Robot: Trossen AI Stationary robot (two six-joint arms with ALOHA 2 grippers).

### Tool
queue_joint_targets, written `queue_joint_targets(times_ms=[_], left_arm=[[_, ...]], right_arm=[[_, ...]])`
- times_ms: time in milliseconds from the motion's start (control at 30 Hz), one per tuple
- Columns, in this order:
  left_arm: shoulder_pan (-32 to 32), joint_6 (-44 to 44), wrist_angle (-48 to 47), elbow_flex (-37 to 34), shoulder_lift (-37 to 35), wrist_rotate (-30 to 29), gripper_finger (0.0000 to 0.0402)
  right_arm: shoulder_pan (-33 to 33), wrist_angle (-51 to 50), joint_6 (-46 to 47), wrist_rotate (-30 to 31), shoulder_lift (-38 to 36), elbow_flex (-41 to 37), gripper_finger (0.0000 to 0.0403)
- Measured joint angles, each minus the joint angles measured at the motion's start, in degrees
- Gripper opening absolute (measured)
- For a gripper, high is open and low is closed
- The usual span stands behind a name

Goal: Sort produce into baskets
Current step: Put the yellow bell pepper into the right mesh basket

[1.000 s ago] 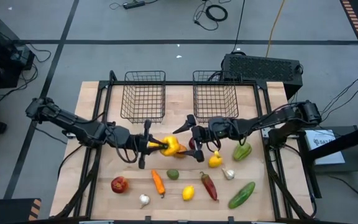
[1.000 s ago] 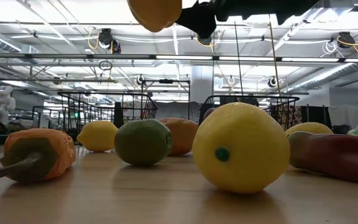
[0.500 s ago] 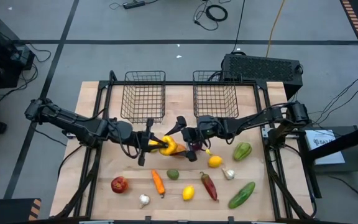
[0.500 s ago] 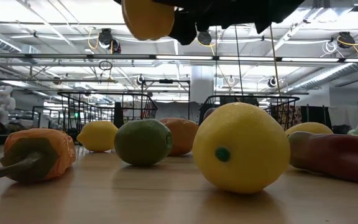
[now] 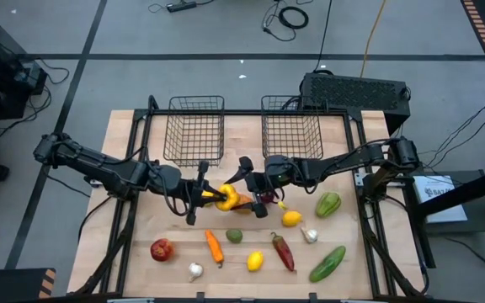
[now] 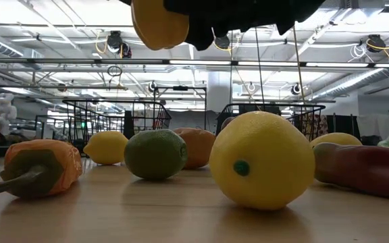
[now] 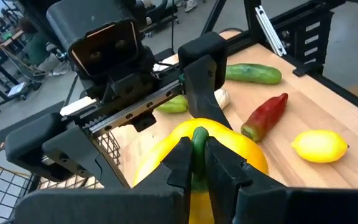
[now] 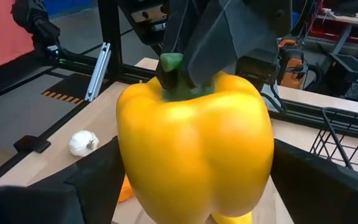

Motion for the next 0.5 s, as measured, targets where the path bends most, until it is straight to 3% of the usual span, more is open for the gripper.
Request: queue_joint_targets(times_ms=[500], left_arm=[[-0.1,-0.4,-0.6,0.0,0.0,-0.9,0.0055]], right_arm=[[-0.6,-0.8,1.0,-0.5,0.0,0.0,0.0334]])
